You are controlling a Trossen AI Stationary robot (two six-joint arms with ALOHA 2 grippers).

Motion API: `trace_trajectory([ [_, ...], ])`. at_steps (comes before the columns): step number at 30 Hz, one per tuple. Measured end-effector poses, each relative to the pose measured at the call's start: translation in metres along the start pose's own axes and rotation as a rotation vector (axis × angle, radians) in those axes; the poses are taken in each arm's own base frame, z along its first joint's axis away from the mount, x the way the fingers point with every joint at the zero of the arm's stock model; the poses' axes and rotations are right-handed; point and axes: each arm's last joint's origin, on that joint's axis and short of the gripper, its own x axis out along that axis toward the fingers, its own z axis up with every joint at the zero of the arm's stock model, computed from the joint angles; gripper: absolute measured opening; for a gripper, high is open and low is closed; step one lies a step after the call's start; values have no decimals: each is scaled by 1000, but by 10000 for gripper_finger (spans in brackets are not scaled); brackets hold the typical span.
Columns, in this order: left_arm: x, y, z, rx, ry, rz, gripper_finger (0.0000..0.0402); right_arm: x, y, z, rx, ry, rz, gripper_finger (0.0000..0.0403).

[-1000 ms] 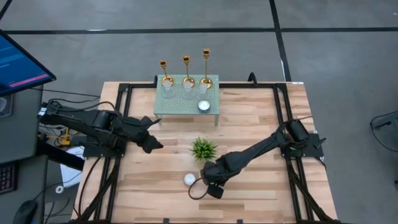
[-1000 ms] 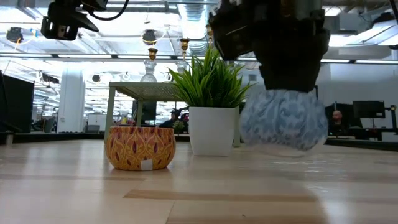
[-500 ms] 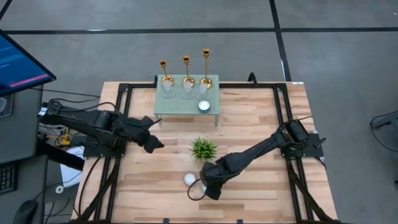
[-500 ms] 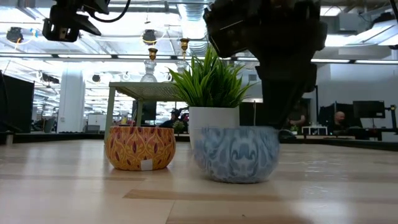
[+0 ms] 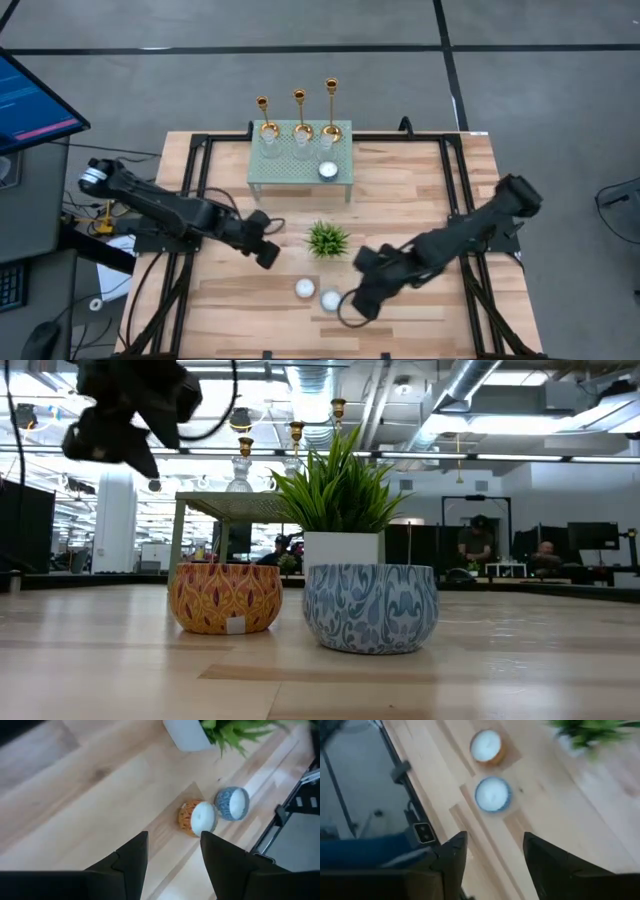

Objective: Pick & Place candle stick holders
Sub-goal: Put the orange scented candle on the shelf aligned with the other scented candle

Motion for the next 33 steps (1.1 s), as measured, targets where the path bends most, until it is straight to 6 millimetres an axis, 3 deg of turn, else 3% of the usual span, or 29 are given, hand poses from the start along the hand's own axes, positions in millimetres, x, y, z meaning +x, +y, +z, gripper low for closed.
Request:
trace_trajectory([
  [3, 21, -10, -1, -12, -2, -31, 182, -30, -3, -16, 40, -55, -26, 178],
  [9, 52, -18, -3, -47, 33, -57, 164, -64, -15, -42, 43, -222, -154, 158],
  [12, 62, -17, -6, -44, 87, -40, 149, -84, -32, -46, -4, -343, -266, 149],
  [15, 65, -17, -7, -42, 112, -40, 137, -121, -54, -41, -55, -445, -275, 140],
  [20, 65, -17, -5, -42, 87, -45, 124, -190, -94, -29, -213, -616, -159, 128],
  [25, 65, -18, -5, -42, 62, -45, 115, -254, -153, -28, -280, -762, -21, 104],
  [29, 65, -18, -4, -42, 46, -46, 110, -294, -194, -32, -338, -884, 127, 72],
  [33, 66, -19, -2, -46, 38, -58, 108, -318, -219, -38, -475, -1044, 338, 28],
])
